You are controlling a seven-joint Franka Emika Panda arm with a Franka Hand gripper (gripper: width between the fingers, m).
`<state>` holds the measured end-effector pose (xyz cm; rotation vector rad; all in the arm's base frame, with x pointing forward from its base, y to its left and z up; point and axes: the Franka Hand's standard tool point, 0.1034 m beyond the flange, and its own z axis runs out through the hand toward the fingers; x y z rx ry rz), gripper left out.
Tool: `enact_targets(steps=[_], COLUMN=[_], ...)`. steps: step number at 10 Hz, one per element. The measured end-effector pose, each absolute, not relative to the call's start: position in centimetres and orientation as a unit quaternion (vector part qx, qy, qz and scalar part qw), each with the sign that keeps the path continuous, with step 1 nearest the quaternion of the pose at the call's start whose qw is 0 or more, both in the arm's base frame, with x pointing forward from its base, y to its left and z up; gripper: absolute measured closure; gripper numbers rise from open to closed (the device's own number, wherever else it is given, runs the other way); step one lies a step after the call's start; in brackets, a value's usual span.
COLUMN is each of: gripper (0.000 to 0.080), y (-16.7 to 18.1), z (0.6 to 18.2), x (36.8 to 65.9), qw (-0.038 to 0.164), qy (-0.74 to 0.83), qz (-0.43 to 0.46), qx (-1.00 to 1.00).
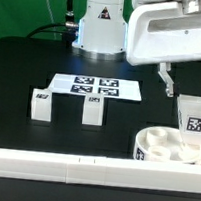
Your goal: Assemble stool
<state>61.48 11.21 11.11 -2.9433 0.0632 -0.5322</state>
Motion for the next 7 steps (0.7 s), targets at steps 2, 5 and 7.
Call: enact_targets(steps=[2, 5, 7], gripper=[0.0150, 0.0150, 0.0150], y=[11.3, 10.9, 11.1], z=[11.0, 10.4, 10.4], x=[61.3, 60.3, 60.3], qw=[0.075, 0.076, 0.080], qy=[0.020, -0.001, -0.005], qz=[-0.165, -0.053, -0.004], qx=[-0.983, -0.996, -0.997])
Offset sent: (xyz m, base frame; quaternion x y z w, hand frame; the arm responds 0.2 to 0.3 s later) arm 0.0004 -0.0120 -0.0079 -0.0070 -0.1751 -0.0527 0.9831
